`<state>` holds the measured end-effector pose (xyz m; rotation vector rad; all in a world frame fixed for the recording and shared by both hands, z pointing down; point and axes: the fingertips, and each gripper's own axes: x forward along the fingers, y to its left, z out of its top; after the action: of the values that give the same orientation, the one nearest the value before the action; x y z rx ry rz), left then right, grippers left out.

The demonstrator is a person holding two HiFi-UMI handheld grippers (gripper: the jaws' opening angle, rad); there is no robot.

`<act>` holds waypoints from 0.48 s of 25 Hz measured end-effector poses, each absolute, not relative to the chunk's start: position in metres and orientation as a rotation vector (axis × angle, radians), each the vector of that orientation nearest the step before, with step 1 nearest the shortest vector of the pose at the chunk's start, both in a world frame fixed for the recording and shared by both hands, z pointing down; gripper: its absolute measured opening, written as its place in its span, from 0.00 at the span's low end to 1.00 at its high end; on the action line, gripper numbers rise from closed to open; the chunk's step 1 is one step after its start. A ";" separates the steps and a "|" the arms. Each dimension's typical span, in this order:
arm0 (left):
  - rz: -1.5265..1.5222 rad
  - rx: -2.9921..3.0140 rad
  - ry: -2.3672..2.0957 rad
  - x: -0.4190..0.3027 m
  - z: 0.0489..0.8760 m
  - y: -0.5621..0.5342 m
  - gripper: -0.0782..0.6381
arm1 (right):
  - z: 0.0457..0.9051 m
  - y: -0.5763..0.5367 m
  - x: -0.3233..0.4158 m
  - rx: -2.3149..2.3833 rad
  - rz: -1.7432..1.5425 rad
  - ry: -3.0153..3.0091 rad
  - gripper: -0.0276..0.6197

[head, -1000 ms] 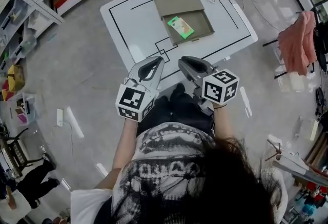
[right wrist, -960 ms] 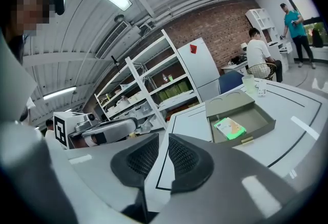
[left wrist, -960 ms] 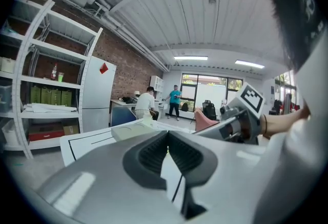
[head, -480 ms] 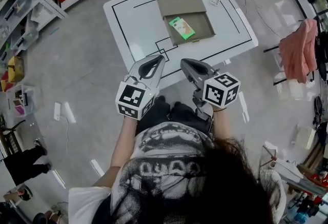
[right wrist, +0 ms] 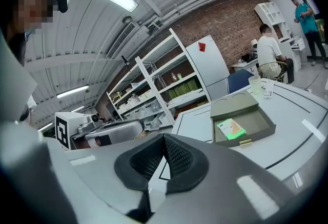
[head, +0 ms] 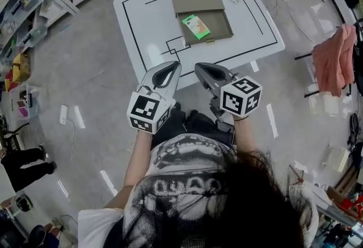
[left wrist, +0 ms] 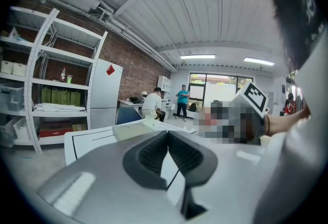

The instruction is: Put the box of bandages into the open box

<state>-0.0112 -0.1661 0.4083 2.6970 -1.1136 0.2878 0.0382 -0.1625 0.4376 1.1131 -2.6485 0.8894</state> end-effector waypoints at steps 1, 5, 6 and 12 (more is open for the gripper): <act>0.288 2.695 -1.123 -0.009 0.407 -0.164 0.11 | 0.437 -0.161 0.040 1.103 0.885 -2.656 0.04; 0.289 2.686 -1.161 -0.002 0.405 -0.155 0.11 | 0.433 -0.155 0.046 1.077 0.856 -2.682 0.04; 0.290 2.684 -1.168 -0.001 0.404 -0.153 0.11 | 0.432 -0.154 0.047 1.072 0.849 -2.688 0.04; 0.294 2.672 -1.200 0.002 0.402 -0.148 0.11 | 0.427 -0.149 0.051 1.041 0.809 -2.703 0.04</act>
<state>0.0017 -0.1476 0.4015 2.6725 -1.1996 0.2939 0.0513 -0.1489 0.4274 1.0415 -2.7034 0.8093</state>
